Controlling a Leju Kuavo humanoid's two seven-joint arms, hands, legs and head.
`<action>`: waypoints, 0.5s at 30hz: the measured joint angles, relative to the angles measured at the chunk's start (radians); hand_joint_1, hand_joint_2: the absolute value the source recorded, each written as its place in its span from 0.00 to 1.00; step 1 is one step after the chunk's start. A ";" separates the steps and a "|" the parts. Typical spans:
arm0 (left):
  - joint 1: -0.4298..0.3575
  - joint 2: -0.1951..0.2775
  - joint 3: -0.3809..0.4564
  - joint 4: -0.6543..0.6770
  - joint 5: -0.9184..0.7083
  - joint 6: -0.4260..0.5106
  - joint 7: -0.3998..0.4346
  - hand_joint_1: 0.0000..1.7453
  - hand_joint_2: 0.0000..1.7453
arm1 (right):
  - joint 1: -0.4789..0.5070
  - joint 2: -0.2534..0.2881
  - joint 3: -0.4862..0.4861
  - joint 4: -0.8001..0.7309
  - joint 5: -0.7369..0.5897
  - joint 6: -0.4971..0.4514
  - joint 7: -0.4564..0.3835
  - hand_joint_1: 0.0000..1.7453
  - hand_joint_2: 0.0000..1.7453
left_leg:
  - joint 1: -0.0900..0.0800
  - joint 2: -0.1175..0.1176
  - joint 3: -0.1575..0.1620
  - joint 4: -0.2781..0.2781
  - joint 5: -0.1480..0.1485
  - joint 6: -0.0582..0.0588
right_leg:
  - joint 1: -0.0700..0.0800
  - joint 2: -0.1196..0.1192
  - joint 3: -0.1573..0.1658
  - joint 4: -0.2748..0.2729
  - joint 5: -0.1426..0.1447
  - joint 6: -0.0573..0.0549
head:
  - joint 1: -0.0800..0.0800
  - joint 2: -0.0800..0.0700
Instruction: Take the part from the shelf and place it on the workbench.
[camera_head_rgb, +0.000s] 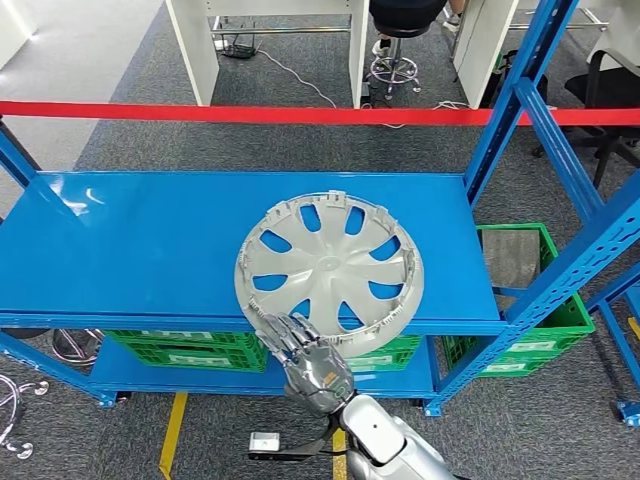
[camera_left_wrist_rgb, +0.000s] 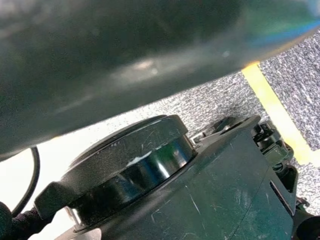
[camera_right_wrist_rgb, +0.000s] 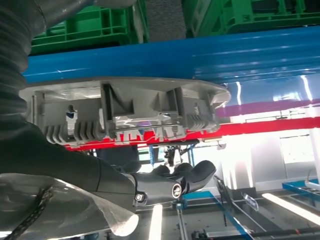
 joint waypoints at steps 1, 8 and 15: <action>0.000 0.000 0.000 0.000 0.000 0.000 0.000 0.00 0.00 | 0.000 0.000 -0.003 0.001 0.001 0.000 0.000 0.00 1.00 | 0.000 0.000 0.000 0.000 0.000 0.000 | 0.000 0.000 0.000 0.000 0.000 0.000 | 0.000 0.000; 0.000 0.000 0.000 0.000 -0.002 0.000 0.000 0.00 0.00 | 0.001 0.000 -0.020 0.002 0.010 0.000 0.000 0.00 1.00 | 0.000 0.000 0.000 0.000 0.000 0.000 | 0.000 0.000 0.000 0.000 0.000 0.000 | 0.000 0.000; 0.000 0.000 0.000 0.000 -0.004 0.000 0.000 0.00 0.00 | 0.001 0.000 -0.029 0.002 0.011 0.000 0.006 0.00 1.00 | 0.000 0.000 0.000 0.000 0.000 0.000 | 0.000 0.000 0.000 0.000 0.000 0.000 | 0.000 0.000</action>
